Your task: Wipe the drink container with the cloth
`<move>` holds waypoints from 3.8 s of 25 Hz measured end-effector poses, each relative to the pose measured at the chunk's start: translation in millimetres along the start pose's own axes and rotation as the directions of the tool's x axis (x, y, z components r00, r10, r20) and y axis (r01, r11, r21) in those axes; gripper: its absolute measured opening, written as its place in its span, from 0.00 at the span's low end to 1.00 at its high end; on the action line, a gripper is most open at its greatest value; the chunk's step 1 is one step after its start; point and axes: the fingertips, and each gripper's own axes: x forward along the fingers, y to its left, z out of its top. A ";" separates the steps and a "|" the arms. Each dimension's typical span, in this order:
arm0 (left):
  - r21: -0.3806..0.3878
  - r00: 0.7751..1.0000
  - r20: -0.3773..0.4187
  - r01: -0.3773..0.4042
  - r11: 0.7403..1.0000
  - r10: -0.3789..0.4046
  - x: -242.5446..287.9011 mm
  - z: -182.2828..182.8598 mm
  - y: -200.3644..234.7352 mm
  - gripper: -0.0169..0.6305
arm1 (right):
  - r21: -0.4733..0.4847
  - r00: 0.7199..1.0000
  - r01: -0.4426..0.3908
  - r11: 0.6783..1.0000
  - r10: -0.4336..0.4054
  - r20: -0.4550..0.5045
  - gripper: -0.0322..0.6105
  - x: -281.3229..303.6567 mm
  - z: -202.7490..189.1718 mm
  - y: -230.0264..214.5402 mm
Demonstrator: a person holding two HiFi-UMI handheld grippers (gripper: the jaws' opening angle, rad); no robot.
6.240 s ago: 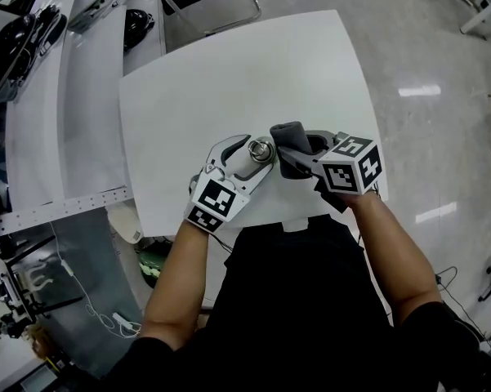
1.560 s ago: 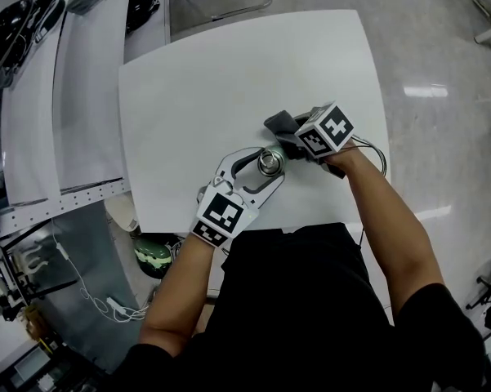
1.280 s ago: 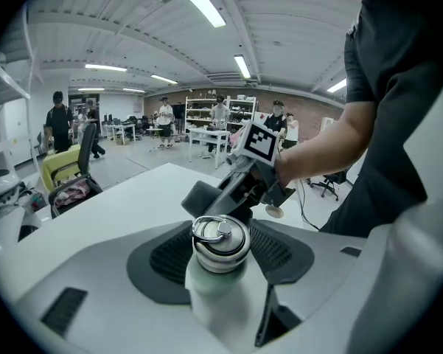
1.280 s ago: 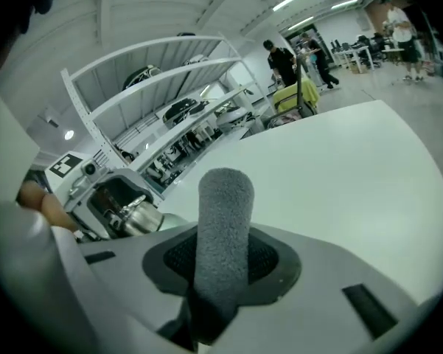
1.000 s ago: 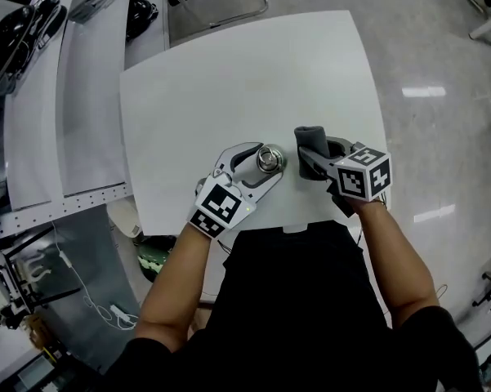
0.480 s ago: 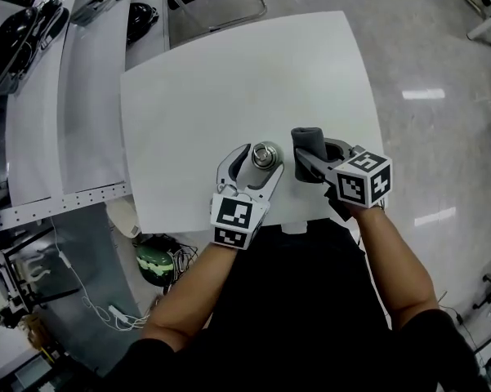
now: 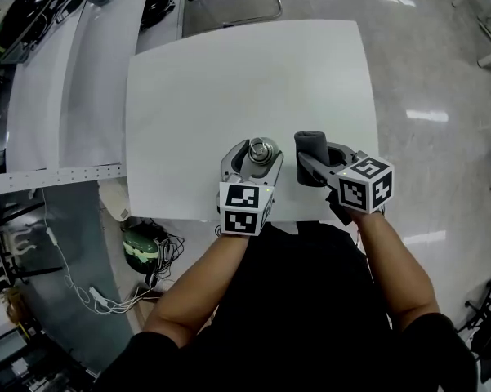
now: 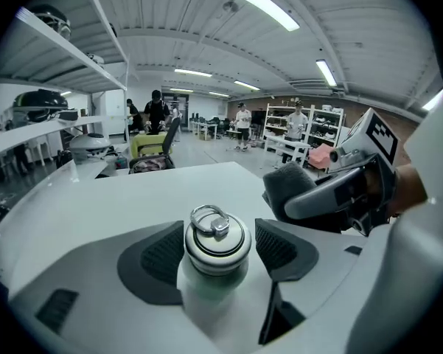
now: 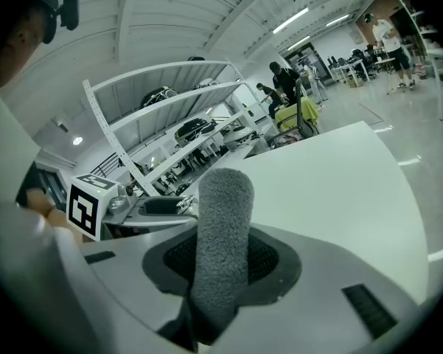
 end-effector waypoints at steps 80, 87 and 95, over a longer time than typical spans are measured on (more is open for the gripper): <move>0.463 0.861 -0.119 0.489 0.739 -0.495 -14.6 -13.5 -11.6 0.42 | 0.025 0.873 -0.356 0.934 0.341 -0.347 0.23 116.8 6.9 -8.6; 0.463 0.856 -0.140 0.500 0.732 -0.497 -17.2 -9.5 -12.2 0.42 | -0.061 0.882 -0.272 0.960 0.223 -0.415 0.23 127.7 -16.4 -29.2; 0.466 0.857 -0.127 0.496 0.732 -0.500 -16.6 -10.6 -11.9 0.42 | -0.131 0.890 -0.202 0.971 0.126 -0.438 0.23 133.5 -21.3 -34.3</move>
